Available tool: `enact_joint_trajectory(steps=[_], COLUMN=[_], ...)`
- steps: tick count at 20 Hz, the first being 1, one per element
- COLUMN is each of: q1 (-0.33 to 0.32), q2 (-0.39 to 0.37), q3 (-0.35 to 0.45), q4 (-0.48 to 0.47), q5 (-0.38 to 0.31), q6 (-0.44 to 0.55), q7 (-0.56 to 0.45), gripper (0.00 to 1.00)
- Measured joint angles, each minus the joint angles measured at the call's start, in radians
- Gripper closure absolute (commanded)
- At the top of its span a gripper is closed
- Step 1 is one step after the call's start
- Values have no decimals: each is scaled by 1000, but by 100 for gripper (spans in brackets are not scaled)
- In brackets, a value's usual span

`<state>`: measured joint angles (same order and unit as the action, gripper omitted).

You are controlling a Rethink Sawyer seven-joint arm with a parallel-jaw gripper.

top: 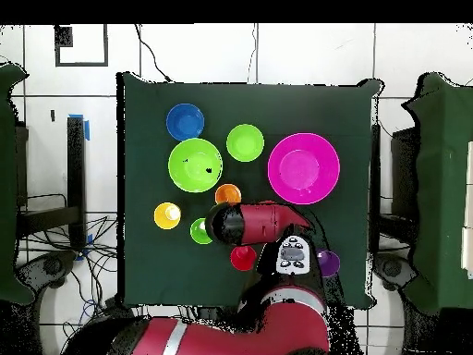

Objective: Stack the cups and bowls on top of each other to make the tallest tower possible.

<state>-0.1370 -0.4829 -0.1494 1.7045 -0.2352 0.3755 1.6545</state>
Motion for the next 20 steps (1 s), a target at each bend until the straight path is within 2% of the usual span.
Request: enact_joint_trajectory(steps=[5, 17, 18, 20], q1=[30, 33, 33, 33], q2=[4, 13, 14, 13], q3=[-42, -57, -59, -60], q4=[-19, -30, -32, -33], q5=[24, 63, 64, 66], q6=[4, 3, 4, 4], q7=[2, 2, 2, 2], gripper=[100, 100, 0, 0])
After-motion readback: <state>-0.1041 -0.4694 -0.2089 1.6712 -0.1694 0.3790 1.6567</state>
